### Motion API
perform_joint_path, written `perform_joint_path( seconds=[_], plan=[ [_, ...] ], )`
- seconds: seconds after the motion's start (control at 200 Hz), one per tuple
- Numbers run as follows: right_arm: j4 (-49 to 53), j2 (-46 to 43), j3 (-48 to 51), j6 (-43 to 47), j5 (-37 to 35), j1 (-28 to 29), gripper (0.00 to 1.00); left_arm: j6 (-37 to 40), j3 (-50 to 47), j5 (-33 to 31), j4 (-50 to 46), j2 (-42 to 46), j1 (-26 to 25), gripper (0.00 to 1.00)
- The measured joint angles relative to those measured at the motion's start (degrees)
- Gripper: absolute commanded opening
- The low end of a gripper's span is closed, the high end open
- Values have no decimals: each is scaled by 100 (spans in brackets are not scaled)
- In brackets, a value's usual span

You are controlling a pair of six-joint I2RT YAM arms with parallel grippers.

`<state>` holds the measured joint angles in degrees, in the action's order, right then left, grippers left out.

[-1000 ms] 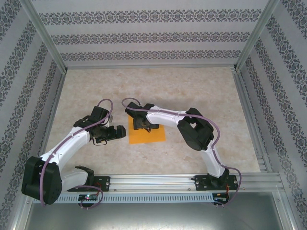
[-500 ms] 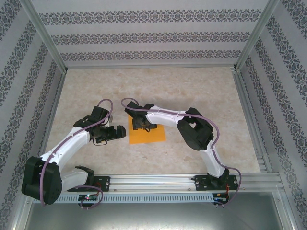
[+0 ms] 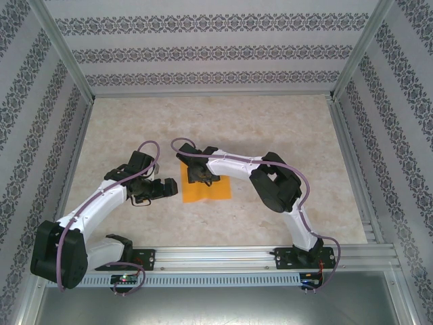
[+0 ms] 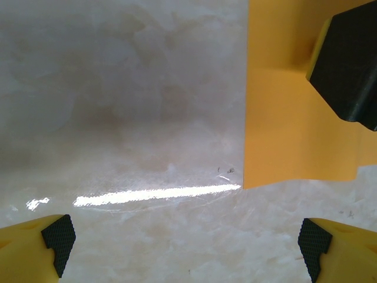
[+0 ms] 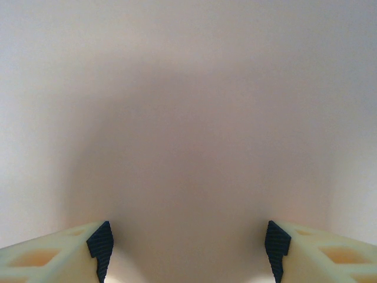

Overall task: Fold a paper plane with a square sheet of paper (pick it up from the middle)
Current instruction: Fold the square sheet of paper in half at the center of the table.

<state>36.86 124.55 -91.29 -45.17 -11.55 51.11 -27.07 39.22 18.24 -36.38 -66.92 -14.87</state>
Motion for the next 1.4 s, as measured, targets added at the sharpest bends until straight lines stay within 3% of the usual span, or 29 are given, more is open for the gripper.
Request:
perform_joint_path(
  seconds=[0.225,0.475,0.934,1.209,1.404],
  plan=[
    [-52,-22,26,57,-26,-2,62,0,0,22,0,-22,0,100],
    [-258,-192,293,184,-57,-37,40,-2,0,76,2,-76,0,100],
    [-455,-713,496,321,48,-48,18,-24,2,85,-4,15,0,100],
    [-844,-1335,664,354,455,-24,18,-116,251,87,-330,553,0,100],
    [-2118,-2387,1871,144,1412,-160,19,-402,833,291,-455,896,0,100]
  ],
)
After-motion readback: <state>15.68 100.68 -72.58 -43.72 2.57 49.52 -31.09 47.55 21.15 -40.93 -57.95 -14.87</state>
